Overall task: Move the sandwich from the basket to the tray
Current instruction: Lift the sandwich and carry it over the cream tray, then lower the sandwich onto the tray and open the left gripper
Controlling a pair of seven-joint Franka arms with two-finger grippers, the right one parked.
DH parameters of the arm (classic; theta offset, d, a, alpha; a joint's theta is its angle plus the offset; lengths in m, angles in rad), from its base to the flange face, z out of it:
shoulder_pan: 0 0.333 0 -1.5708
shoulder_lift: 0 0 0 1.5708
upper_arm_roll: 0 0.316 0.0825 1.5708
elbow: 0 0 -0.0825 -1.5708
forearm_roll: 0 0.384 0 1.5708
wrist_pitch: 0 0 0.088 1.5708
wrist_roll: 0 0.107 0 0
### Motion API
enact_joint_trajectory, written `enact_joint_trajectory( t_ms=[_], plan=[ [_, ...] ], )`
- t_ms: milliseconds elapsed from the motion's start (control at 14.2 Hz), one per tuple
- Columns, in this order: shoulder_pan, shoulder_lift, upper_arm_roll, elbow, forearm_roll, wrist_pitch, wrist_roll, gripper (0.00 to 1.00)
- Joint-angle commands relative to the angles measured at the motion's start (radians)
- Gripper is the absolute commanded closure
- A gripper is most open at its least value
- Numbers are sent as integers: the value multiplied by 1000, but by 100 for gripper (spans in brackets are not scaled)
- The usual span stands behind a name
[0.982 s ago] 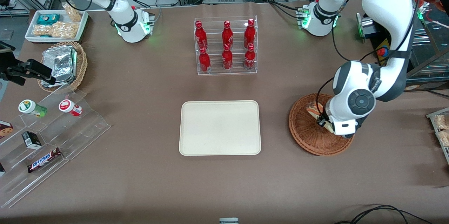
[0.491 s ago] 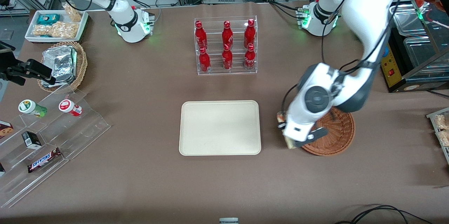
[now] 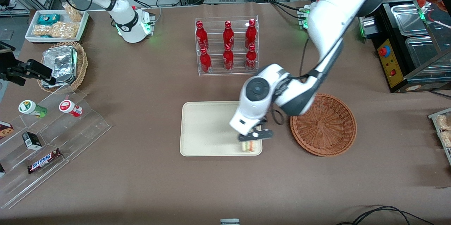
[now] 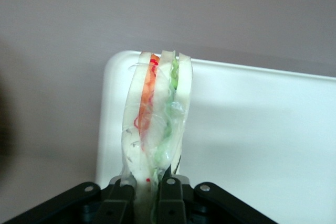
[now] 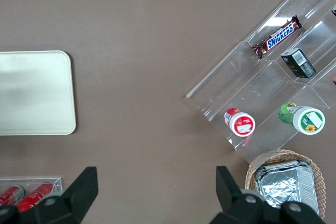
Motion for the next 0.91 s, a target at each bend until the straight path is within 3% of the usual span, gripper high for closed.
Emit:
enact_joint_trajectory(
  t_ms=[0, 281, 842],
  plan=[
    [-91, 107, 4, 152, 2, -15, -59, 98],
    [-175, 200, 21, 239, 7, -12, -101, 99],
    [-183, 245, 21, 235, 36, 49, -53, 92]
  ],
)
